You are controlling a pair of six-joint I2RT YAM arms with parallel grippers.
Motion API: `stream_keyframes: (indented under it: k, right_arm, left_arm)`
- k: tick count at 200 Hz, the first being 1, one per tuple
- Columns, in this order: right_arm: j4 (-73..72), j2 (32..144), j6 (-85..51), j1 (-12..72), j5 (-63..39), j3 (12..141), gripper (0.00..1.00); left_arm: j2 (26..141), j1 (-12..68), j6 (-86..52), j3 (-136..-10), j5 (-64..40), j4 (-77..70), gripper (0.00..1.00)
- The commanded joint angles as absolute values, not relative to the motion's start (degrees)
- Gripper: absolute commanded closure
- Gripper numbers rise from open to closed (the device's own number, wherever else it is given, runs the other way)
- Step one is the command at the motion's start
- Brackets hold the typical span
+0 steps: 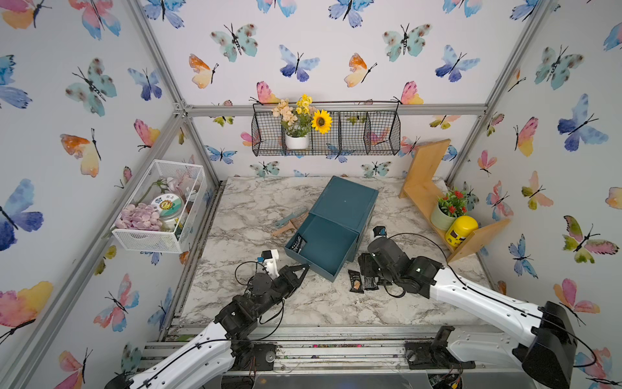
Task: Take the cookies out of the drawer
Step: Place the cookie at the center of the board, then pick up the cookie from the drawer.
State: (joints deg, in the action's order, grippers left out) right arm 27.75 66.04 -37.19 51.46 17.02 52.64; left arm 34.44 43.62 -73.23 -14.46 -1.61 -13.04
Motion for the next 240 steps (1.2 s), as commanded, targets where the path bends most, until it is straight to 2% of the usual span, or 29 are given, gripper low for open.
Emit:
stream_keyframes:
  k: [1,18,81,103,133,179,240]
  right_arm:
    - [29.8,62.5,-27.5,51.7,18.2,56.4,0.43]
    - [28.1,62.3,-21.9,51.7,14.9,60.3,0.45]
    - [28.3,77.9,-9.8,51.8,-1.7,77.9,0.41]
    - [24.9,82.5,-13.1,51.9,-7.0,81.2,0.41]
    - [19.3,87.1,-24.2,52.2,-10.4,81.5,0.44]
    - [15.9,91.3,-35.7,54.3,-10.0,80.7,0.46]
    - [13.6,94.7,-40.4,54.9,-10.8,79.8,0.47]
  left_arm:
    - [34.5,43.5,-72.0,-14.8,-0.1,-15.2,1.00]
    - [34.7,43.6,-71.9,-14.9,-0.3,-15.4,1.00]
    - [35.4,43.6,-71.8,-15.0,-0.5,-15.6,1.00]
    - [35.4,43.6,-71.7,-15.3,-0.4,-15.5,1.00]
    - [35.4,43.5,-71.8,-15.3,-0.3,-15.4,1.00]
    - [35.4,43.6,-71.8,-15.3,-0.4,-15.3,1.00]
    - [35.5,43.6,-71.7,-15.5,-0.4,-15.4,1.00]
